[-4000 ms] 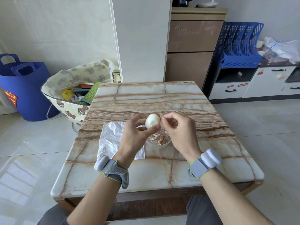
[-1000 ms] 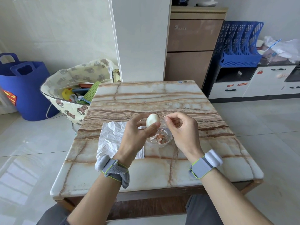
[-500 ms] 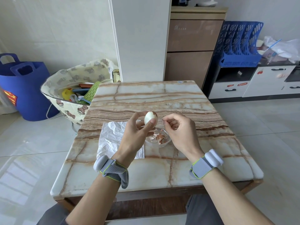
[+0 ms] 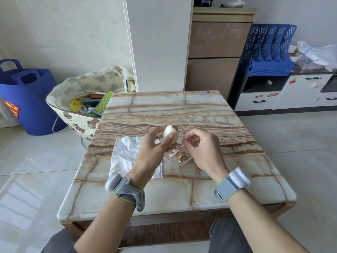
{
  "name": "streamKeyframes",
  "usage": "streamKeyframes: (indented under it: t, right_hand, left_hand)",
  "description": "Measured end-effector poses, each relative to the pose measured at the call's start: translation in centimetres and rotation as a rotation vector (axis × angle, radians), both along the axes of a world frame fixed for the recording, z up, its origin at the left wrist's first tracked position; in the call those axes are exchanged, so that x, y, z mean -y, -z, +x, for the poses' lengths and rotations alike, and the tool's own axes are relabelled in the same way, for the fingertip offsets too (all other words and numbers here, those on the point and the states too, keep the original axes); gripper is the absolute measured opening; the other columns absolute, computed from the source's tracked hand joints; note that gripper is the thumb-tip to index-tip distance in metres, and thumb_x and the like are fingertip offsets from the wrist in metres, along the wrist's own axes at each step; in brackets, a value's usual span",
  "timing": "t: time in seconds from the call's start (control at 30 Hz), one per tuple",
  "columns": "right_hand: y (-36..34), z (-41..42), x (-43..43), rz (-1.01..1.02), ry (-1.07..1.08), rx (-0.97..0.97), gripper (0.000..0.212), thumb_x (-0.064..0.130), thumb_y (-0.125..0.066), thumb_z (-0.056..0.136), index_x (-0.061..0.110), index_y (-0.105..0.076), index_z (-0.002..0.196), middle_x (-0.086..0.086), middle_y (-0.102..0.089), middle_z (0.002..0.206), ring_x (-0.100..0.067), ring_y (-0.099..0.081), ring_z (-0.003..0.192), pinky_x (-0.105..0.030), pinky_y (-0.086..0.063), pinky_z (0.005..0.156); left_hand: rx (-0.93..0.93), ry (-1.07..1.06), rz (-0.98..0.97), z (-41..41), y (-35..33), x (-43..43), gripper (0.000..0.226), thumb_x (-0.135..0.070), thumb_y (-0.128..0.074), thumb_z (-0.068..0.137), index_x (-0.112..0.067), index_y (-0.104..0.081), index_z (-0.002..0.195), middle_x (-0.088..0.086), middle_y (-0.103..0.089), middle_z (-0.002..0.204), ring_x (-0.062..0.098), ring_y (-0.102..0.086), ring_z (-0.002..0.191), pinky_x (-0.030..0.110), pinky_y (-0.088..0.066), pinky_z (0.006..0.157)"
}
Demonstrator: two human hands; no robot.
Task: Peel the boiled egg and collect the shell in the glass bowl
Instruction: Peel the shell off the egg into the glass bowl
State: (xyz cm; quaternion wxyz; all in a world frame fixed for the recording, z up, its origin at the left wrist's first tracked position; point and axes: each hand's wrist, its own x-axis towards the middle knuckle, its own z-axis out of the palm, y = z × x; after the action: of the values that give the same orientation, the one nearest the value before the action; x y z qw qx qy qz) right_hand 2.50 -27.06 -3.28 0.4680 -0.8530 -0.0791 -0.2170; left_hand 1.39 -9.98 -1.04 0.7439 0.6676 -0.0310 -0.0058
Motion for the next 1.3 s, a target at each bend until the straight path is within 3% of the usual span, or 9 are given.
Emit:
streamKeyframes:
  t: [0.17, 0.3, 0.4, 0.5, 0.67, 0.93, 1.3]
  right_hand:
    - [-1.2, -0.4, -0.2, 0.122, -0.063, 0.073, 0.006, 0.013, -0.074, 0.095, 0.016, -0.079, 0.093, 0.008, -0.077, 0.084, -0.011, -0.07, 0.077, -0.025, -0.055, 0.073]
    - [-2.0, -0.5, -0.5, 0.16, -0.109, 0.088, 0.007, 0.017, -0.08, 0.092, 0.014, -0.081, 0.098, 0.004, -0.077, 0.089, -0.008, -0.069, 0.078, -0.023, -0.055, 0.074]
    - [-2.1, -0.4, -0.6, 0.13, -0.102, 0.107, 0.007, 0.016, -0.082, 0.09, 0.011, -0.081, 0.096, 0.001, -0.076, 0.088, -0.008, -0.068, 0.077, -0.022, -0.054, 0.074]
    - [-2.1, -0.4, -0.6, 0.107, -0.09, 0.127, 0.004, 0.013, -0.083, 0.088, 0.011, -0.081, 0.091, 0.002, -0.073, 0.085, -0.007, -0.067, 0.075, -0.022, -0.053, 0.073]
    - [-2.0, -0.6, -0.8, -0.058, -0.079, 0.227, 0.003, 0.012, -0.078, 0.093, 0.01, -0.08, 0.092, 0.002, -0.07, 0.087, -0.011, -0.066, 0.078, -0.026, -0.052, 0.074]
    - [-2.0, -0.5, -0.9, -0.12, -0.022, 0.273, 0.01, 0.007, -0.077, 0.09, 0.011, -0.074, 0.081, 0.003, -0.068, 0.078, -0.012, -0.061, 0.068, -0.033, -0.052, 0.067]
    - [-1.6, -0.3, -0.8, -0.061, 0.017, 0.23, 0.01, 0.011, -0.076, 0.091, 0.013, -0.072, 0.083, 0.008, -0.068, 0.079, -0.008, -0.061, 0.068, -0.029, -0.053, 0.067]
  left_hand:
    - [-0.007, 0.023, -0.006, -0.3, -0.4, 0.2, 0.033, -0.012, -0.066, 0.099, -0.004, -0.062, 0.131, 0.027, -0.065, 0.122, 0.028, -0.078, 0.089, 0.031, -0.062, 0.089]
    - [-0.011, 0.032, -0.021, -0.6, -0.6, 0.2, 0.032, -0.011, -0.066, 0.099, -0.007, -0.061, 0.13, 0.029, -0.066, 0.12, 0.037, -0.076, 0.095, 0.032, -0.062, 0.088]
    - [0.0, 0.049, -0.007, -0.7, -0.8, 0.1, 0.033, -0.012, -0.071, 0.095, -0.008, -0.063, 0.127, 0.029, -0.066, 0.119, 0.039, -0.075, 0.096, 0.036, -0.062, 0.091]
    - [0.019, 0.061, 0.04, -0.7, -0.8, 0.0, 0.04, -0.009, -0.08, 0.087, -0.01, -0.064, 0.124, 0.026, -0.068, 0.116, 0.03, -0.074, 0.086, 0.045, -0.06, 0.093]
    - [0.019, 0.023, 0.048, -0.6, -0.7, 0.1, 0.043, -0.004, -0.084, 0.08, -0.005, -0.063, 0.118, 0.014, -0.069, 0.099, 0.026, -0.073, 0.076, 0.051, -0.059, 0.089]
    - [0.01, 0.004, 0.056, -0.6, -0.7, 0.1, 0.044, -0.01, -0.087, 0.077, -0.007, -0.067, 0.116, 0.026, -0.069, 0.109, 0.033, -0.073, 0.081, 0.058, -0.058, 0.093]
    - [0.008, 0.012, 0.058, -0.4, -0.7, -0.1, 0.04, -0.01, -0.085, 0.081, -0.008, -0.069, 0.118, 0.025, -0.071, 0.109, 0.024, -0.076, 0.077, 0.047, -0.063, 0.089]
